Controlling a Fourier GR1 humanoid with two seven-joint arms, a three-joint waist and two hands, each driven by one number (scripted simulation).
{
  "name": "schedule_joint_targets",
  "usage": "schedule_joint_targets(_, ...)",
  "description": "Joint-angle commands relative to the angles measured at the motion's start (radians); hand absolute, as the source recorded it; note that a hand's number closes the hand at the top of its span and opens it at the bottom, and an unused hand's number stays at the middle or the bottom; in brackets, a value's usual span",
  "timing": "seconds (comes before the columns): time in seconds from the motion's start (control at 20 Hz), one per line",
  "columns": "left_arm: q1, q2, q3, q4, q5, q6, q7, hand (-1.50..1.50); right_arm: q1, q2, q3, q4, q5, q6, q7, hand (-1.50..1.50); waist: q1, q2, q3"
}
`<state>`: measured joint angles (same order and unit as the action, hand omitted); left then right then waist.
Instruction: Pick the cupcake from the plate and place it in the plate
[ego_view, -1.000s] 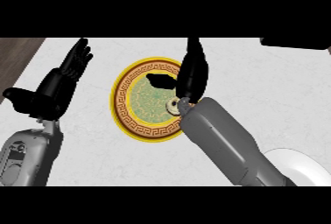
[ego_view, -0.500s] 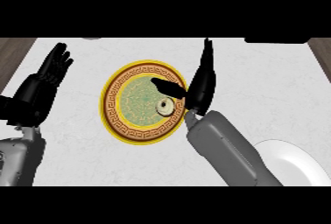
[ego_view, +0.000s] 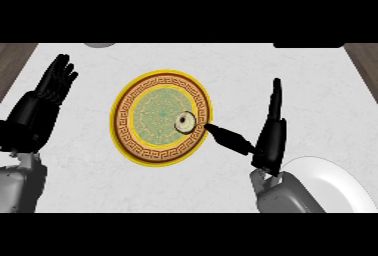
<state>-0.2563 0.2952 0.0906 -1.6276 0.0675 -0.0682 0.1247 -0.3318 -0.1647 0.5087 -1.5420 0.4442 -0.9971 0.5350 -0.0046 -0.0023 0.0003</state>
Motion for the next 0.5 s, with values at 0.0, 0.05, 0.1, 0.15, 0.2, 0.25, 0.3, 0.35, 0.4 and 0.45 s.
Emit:
schedule_joint_targets(0.0, -0.003, -0.025, -0.002, 0.040, -0.030, 0.010, -0.045, 0.00, 0.136, -0.095, -0.028, -0.148, -0.025, 0.075, -0.029, -1.50, -0.004, 0.001, 0.000)
schedule_joint_targets(0.05, 0.016, -0.007, 0.010, 0.001, -0.026, -0.011, -0.022, 0.00, 0.153, -0.042, -0.032, -0.090, -0.056, 0.049, -0.128, -1.50, 0.003, 0.002, 0.000)
schedule_joint_targets(0.1, 0.009, -0.012, 0.003, 0.003, -0.021, -0.007, 0.002, 0.00, 0.225, -0.091, 0.005, -0.251, 0.007, 0.072, -0.023, -1.50, -0.004, 0.000, 0.000)
schedule_joint_targets(0.15, -0.046, -0.007, 0.021, 0.076, -0.033, -0.006, -0.041, 0.00, 0.212, -0.109, -0.044, -0.188, -0.122, 0.094, -0.151, -1.50, -0.001, 0.003, 0.000)
schedule_joint_targets(0.2, -0.032, -0.007, 0.030, 0.085, -0.009, -0.026, -0.053, 0.00, 0.265, -0.141, -0.026, -0.284, -0.057, 0.113, -0.079, -1.50, -0.005, 0.001, 0.000)
schedule_joint_targets(0.25, -0.012, -0.013, 0.004, -0.072, -0.017, 0.010, 0.085, 0.00, 0.308, -0.142, -0.024, -0.307, -0.058, 0.099, -0.093, -1.50, -0.001, -0.001, 0.000)
schedule_joint_targets(0.3, -0.059, -0.017, 0.026, 0.130, -0.030, -0.023, -0.076, 0.00, 0.303, -0.105, -0.028, -0.212, -0.091, 0.083, -0.195, -1.50, -0.002, 0.003, 0.000)
schedule_joint_targets(0.35, 0.010, -0.011, 0.022, -0.040, -0.007, -0.022, 0.044, 0.00, 0.260, -0.137, -0.081, -0.272, -0.032, 0.149, -0.077, -1.50, 0.003, 0.001, 0.000)
schedule_joint_targets(0.4, 0.010, -0.066, -0.018, 0.018, -0.062, 0.023, -0.027, 0.00, 0.311, -0.133, -0.065, -0.268, -0.021, 0.128, -0.106, -1.50, 0.000, 0.001, 0.000)
schedule_joint_targets(0.45, 0.001, -0.040, 0.010, 0.046, -0.028, -0.017, -0.038, 0.00, 0.344, -0.152, -0.051, -0.309, 0.010, 0.125, -0.119, -1.50, -0.002, 0.001, -0.001)
